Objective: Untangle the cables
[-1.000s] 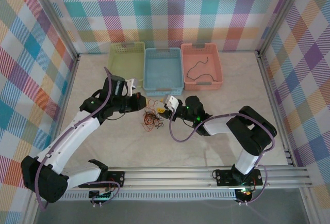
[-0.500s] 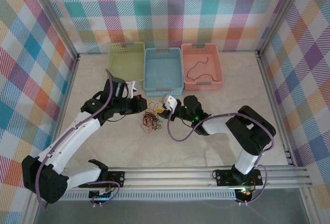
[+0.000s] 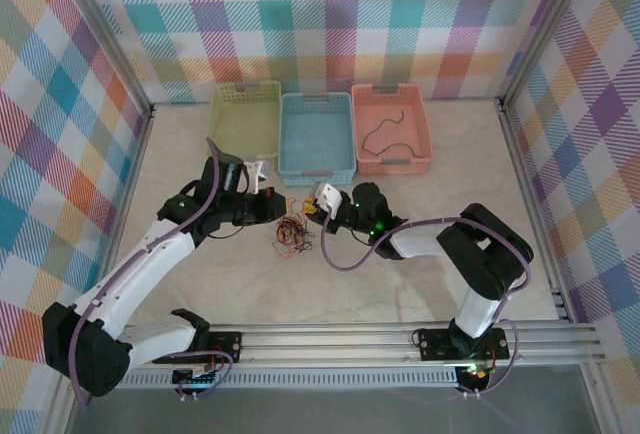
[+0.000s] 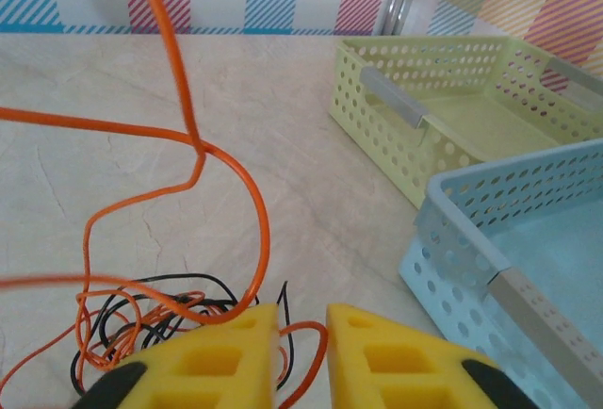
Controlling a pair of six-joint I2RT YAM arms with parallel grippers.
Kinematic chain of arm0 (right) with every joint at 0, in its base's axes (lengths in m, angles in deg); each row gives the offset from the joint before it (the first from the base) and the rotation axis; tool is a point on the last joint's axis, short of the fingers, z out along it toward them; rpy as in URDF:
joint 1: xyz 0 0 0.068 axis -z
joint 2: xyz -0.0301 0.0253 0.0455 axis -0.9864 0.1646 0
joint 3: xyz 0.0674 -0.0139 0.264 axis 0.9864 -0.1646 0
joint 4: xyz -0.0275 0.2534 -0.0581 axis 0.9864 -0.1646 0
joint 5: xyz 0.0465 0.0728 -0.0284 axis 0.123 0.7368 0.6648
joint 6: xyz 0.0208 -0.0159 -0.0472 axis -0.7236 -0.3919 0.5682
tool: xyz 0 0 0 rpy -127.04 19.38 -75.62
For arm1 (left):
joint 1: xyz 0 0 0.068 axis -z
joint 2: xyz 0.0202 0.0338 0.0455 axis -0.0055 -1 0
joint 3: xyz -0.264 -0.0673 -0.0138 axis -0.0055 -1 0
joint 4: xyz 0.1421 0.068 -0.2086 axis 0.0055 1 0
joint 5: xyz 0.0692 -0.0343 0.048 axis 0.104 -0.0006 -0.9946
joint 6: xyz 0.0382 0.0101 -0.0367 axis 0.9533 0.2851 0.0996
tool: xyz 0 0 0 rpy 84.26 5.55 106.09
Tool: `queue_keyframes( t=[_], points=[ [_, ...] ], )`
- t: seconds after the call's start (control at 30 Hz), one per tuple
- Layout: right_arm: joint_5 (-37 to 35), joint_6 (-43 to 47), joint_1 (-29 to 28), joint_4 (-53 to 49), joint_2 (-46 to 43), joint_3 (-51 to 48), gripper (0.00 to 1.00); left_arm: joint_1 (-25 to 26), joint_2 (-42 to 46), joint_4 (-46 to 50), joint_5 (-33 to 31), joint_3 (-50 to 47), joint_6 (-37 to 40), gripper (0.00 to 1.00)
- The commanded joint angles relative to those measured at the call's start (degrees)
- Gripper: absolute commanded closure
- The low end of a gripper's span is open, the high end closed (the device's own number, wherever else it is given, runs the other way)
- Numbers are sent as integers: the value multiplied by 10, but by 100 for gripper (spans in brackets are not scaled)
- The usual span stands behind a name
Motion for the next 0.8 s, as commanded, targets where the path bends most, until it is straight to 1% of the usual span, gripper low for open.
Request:
queue_keyframes(
  t=[0.0,0.1,0.27,0.43,0.57,0.77],
  points=[
    [-13,-3,-3,-5,6,15,89,6,23,-8,-10,-9,-1,100],
    [-31,-2,-3,-9,5,15,96,6,44,-2,-33,-14,-3,100],
    [-54,-2,-3,-13,4,15,100,5,71,27,-89,-11,1,100],
    [-72,-3,-3,-11,3,15,100,5,94,48,-125,-9,2,100],
    [-118,-5,-2,-12,3,15,100,5,122,68,-186,-8,2,100],
    [-188,-11,-1,-16,6,18,100,4,173,90,-297,-17,-7,100]
  ],
)
